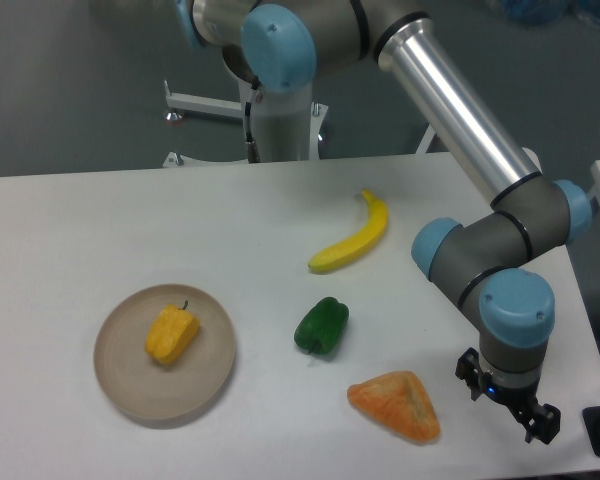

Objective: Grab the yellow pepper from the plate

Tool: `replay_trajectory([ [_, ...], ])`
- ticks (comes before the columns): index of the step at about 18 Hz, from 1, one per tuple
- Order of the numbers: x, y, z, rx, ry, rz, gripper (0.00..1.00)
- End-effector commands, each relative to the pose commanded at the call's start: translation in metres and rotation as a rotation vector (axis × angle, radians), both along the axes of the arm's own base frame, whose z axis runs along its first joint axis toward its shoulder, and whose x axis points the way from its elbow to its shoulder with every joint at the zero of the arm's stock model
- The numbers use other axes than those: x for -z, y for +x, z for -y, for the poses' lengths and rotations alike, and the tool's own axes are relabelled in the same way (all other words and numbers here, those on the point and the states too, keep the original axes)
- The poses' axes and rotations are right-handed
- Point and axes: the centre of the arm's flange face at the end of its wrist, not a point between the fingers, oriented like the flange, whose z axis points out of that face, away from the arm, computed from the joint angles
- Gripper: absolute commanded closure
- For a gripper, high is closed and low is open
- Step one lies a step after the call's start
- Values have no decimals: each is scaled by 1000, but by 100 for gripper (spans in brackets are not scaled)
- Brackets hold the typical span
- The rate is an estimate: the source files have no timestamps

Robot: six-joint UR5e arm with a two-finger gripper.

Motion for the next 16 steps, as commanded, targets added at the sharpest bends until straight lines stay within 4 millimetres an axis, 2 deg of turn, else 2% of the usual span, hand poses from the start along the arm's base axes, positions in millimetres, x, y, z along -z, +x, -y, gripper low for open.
replay_trajectory([
  [5,-10,6,0,-1,4,-6,0],
  [8,-20,38,-15,21,-3,-9,0],
  [13,-47,67,10,-3,-20,18,0],
  [16,-69,107,16,-18,-47,57,0],
])
